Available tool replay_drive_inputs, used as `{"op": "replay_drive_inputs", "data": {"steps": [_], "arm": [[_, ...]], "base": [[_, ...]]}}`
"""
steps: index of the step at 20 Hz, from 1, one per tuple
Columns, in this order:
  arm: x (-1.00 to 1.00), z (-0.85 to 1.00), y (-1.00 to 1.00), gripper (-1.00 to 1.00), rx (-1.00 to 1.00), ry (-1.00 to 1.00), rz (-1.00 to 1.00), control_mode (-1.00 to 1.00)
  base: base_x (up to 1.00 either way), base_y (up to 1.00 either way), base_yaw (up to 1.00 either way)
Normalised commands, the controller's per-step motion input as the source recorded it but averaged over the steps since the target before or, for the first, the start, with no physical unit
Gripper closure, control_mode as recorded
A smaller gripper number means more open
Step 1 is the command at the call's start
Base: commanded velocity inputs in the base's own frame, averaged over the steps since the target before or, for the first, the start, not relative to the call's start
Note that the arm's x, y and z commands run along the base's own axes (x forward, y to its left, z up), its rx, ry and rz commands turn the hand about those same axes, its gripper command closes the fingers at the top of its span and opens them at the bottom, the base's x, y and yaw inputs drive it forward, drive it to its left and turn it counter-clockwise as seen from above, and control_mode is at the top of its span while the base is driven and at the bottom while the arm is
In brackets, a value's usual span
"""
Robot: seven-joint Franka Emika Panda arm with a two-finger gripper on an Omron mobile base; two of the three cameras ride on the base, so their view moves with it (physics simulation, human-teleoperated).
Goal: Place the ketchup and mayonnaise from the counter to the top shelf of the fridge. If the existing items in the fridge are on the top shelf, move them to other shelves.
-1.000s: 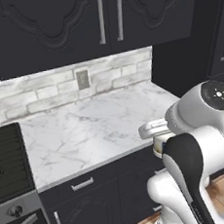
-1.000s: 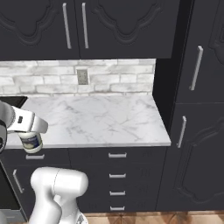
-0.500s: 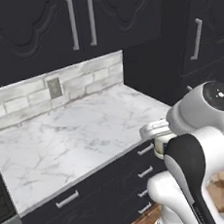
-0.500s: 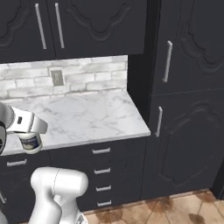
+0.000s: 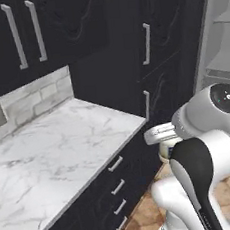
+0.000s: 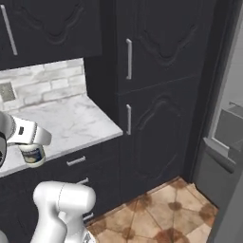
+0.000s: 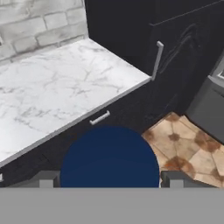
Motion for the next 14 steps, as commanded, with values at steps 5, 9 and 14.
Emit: {"op": "replay_drive_inputs", "data": {"steps": [5, 9, 14], "arm": [[0.0, 0.0, 0.0, 1.0, 0.0, 0.0, 0.0, 1.0], [0.0, 0.0, 0.0, 1.0, 0.0, 0.0, 0.0, 1.0], [0.0, 0.0, 0.0, 1.0, 0.0, 0.0, 0.0, 1.0]], "base": [[0.41, -0.01, -0.62], [0.55, -0.07, -0.57], [0.6, -0.05, -0.54]]}}
